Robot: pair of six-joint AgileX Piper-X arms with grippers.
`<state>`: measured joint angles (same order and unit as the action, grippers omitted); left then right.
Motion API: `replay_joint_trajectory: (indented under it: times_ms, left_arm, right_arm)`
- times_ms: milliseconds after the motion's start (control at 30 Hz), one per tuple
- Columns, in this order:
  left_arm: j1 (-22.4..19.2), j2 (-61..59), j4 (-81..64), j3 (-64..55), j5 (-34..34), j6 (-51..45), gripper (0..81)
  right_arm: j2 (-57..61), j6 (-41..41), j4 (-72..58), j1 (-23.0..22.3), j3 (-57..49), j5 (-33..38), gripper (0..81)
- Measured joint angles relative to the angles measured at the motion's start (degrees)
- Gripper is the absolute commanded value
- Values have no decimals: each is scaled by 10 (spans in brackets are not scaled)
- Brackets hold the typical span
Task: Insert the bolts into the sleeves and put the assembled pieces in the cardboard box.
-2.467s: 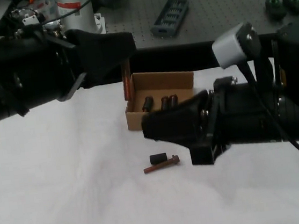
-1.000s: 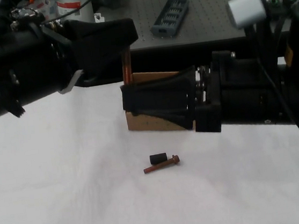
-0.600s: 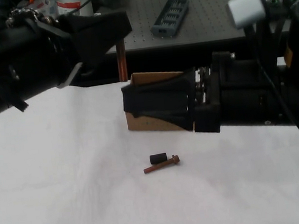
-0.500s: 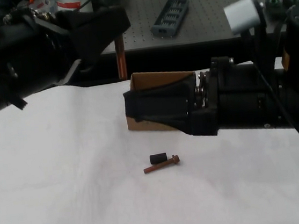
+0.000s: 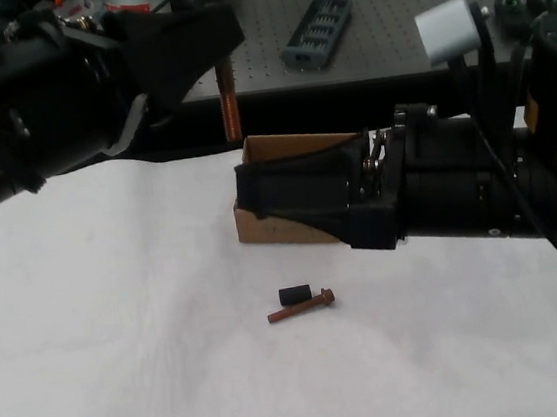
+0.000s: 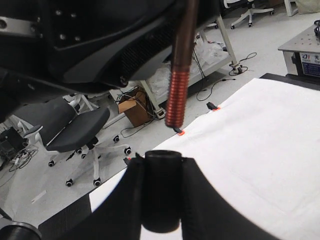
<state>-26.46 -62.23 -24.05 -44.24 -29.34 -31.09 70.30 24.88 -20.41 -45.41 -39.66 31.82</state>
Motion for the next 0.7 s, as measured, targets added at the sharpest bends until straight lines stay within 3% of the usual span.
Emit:
replay_joint_trajectory:
  times_ms: [700]
  left_arm:
    - [0,0,-1,0,1,-52,6]
  right_arm:
    - [0,0,-23,0,0,-3,19]
